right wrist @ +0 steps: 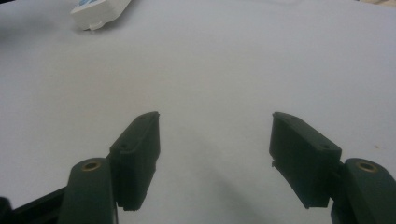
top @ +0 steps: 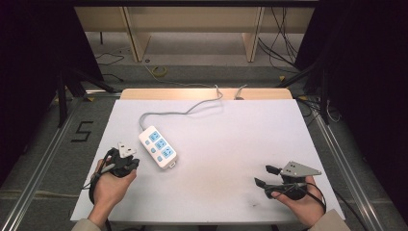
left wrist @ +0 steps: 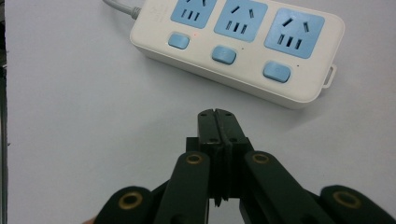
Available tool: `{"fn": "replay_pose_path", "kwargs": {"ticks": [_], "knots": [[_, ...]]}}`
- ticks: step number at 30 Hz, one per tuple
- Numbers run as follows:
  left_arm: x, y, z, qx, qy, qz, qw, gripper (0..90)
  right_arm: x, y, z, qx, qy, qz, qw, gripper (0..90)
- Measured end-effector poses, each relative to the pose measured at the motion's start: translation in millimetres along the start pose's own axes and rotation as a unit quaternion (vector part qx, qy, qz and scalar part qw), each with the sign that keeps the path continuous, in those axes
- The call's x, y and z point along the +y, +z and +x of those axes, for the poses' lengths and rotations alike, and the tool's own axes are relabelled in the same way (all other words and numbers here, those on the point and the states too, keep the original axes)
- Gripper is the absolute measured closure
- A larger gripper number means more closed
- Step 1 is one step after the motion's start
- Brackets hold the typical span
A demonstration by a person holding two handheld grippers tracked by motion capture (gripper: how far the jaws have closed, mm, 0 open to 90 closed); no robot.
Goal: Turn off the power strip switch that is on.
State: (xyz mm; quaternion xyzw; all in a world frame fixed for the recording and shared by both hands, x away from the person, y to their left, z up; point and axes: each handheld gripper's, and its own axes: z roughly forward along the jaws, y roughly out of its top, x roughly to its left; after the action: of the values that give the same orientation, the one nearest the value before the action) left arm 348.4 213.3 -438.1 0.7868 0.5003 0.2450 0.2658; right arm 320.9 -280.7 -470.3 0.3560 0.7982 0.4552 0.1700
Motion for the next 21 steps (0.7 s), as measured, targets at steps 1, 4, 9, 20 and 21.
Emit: {"fn": "replay_pose_path", "kwargs": {"ticks": [1,4,9,20,21], "knots": [[0.6,0.2,0.4,0.0,-0.001,0.0,1.0,89.7,0.0,0.0,0.0,0.0,0.0,0.0,1.0,34.5],[2.1,0.9,1.2,0.001,-0.002,0.0,1.0,89.7,-0.1,-0.1,0.1,0.0,-0.001,0.001,1.0,34.5],[4.8,1.7,2.5,0.003,-0.003,0.0,1.0,89.7,-0.1,0.0,0.2,0.001,-0.002,0.002,1.0,34.5],[12.4,6.3,7.0,0.007,-0.005,0.002,1.0,89.7,-0.1,0.3,0.5,0.001,-0.003,0.002,1.0,34.4],[13.0,6.5,7.5,0.008,-0.004,0.003,1.0,89.7,-0.1,0.3,0.5,0.001,-0.003,0.002,1.0,34.4]]}}
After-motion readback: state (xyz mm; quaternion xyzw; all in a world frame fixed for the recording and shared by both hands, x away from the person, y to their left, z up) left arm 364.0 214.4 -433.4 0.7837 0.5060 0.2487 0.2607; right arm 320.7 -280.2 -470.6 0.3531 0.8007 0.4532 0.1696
